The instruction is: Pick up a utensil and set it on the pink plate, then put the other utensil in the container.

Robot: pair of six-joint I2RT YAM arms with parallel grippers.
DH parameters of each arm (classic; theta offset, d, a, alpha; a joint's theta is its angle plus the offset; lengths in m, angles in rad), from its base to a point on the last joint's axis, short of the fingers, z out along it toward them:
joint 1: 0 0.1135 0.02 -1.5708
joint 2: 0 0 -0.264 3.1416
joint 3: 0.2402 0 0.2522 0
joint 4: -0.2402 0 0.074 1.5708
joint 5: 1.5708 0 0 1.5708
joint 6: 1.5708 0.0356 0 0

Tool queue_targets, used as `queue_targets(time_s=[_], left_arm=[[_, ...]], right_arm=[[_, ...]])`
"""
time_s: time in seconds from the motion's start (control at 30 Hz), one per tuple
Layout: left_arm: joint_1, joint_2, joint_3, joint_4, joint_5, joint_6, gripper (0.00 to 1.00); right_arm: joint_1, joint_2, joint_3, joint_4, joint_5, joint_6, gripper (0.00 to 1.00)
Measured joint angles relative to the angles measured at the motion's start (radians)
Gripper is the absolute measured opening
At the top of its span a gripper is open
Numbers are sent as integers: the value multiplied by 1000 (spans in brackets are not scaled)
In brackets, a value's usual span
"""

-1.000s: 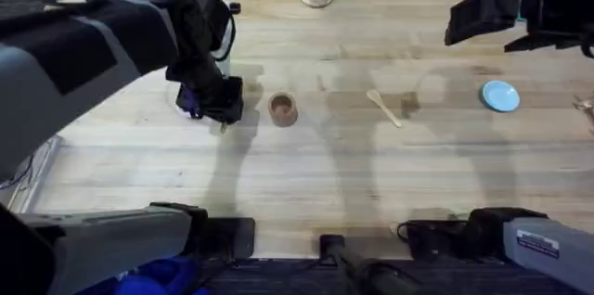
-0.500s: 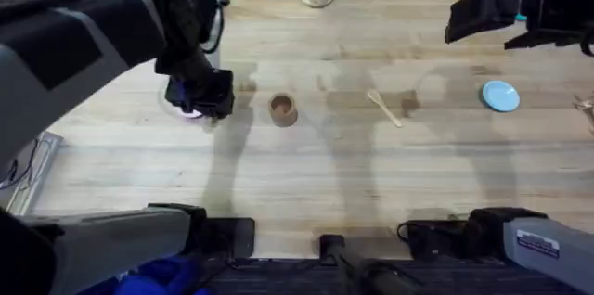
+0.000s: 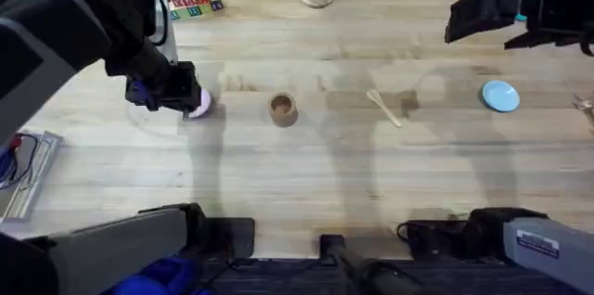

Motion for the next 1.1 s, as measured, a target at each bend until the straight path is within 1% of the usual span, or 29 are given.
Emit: queue_targets(time_s=[0.1,0.37,0.5,0.8,1.1], left_arm=[[7,0,0,11,0,17,42],[7,0,0,18,4,64,42],[7,0,0,26,15,72,42],[7,0,-4,46,16,73,43],[7,0,-57,79,17,77,42]], right_arm=[[0,0,0,2,0,0,996],[0,0,0,2,0,0,996],[0,0,0,2,0,0,995],[0,0,0,2,0,0,996],[0,0,0,2,0,0,996]])
